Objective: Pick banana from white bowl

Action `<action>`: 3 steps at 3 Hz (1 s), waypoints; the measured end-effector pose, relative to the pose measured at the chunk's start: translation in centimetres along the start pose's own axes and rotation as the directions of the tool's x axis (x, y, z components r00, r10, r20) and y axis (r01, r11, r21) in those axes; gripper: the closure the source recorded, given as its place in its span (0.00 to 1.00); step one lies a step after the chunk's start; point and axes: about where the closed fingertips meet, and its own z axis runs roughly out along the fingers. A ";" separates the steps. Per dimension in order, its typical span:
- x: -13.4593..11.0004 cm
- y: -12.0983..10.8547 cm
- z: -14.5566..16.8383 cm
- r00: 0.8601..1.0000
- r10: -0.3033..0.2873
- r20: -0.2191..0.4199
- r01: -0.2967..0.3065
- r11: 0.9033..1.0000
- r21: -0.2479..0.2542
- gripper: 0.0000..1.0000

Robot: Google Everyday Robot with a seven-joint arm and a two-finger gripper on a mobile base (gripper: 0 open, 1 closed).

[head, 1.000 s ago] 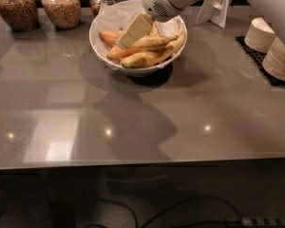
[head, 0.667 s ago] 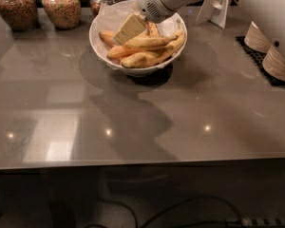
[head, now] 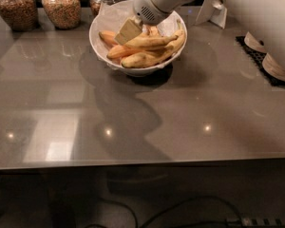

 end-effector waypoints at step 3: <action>4.6 -2.2 2.0 0.979 0.063 -0.196 -0.053 0.997 0.056 0.37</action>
Offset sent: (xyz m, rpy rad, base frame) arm 0.0252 -0.0365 -0.0399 -0.1756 0.0864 -0.1498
